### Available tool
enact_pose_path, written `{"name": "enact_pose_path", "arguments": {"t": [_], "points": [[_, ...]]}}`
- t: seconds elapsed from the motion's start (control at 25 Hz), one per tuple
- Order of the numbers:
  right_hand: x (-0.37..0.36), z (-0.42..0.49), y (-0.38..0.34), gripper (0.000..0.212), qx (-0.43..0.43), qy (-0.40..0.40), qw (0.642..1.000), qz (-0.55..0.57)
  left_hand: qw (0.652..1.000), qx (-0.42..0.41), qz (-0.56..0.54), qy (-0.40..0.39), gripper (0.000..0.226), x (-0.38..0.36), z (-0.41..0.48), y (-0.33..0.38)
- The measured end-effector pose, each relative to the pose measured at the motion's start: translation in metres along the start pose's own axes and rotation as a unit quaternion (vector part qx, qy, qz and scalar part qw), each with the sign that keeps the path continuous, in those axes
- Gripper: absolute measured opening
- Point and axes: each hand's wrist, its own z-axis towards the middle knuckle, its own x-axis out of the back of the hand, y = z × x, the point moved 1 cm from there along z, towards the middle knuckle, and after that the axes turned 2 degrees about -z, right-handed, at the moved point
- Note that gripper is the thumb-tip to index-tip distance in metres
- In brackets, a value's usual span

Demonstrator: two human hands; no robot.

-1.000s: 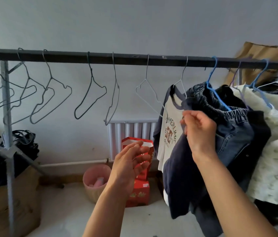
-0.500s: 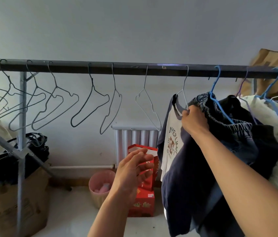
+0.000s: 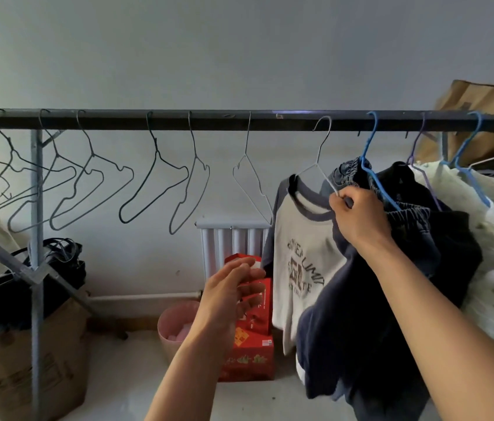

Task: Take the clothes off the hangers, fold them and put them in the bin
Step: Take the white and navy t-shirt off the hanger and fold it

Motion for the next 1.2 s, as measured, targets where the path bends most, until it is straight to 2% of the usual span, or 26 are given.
{"name": "enact_pose_path", "arguments": {"t": [0.16, 0.32, 0.52, 0.6, 0.68, 0.84, 0.96, 1.12, 1.2], "points": [[0.009, -0.025, 0.022, 0.029, -0.001, -0.079, 0.995, 0.068, 1.000, 0.002, 0.017, 0.007, 0.017, 0.001, 0.006, -0.005], [0.038, -0.056, 0.029, 0.020, -0.018, -0.170, 0.975, 0.141, 0.987, -0.051, 0.151, 0.000, 0.019, 0.002, 0.016, -0.008], [0.083, -0.084, 0.018, 0.012, -0.015, -0.288, 0.938, 0.193, 0.929, -0.203, 0.310, 0.006, 0.032, 0.003, 0.019, 0.009], [0.093, -0.090, 0.014, 0.011, -0.001, -0.300, 0.935, 0.190, 0.890, -0.247, 0.384, -0.009, 0.039, 0.013, 0.018, 0.014], [0.098, -0.096, 0.009, 0.011, 0.005, -0.296, 0.932, 0.207, 0.867, -0.264, 0.421, -0.035, 0.041, 0.023, 0.013, 0.019], [0.094, -0.104, 0.000, 0.013, 0.003, -0.302, 0.919, 0.254, 0.869, -0.292, 0.397, -0.040, 0.021, 0.042, 0.001, 0.035], [0.085, -0.108, -0.011, 0.014, -0.003, -0.309, 0.912, 0.269, 0.858, -0.311, 0.407, -0.023, 0.016, 0.056, -0.013, 0.050], [0.072, -0.115, -0.026, 0.045, 0.022, -0.359, 0.895, 0.263, 0.864, -0.318, 0.390, 0.007, 0.029, 0.070, -0.032, 0.071], [0.060, -0.119, -0.037, 0.029, 0.033, -0.390, 0.885, 0.254, 0.858, -0.337, 0.389, 0.010, 0.026, 0.066, -0.041, 0.082]]}}
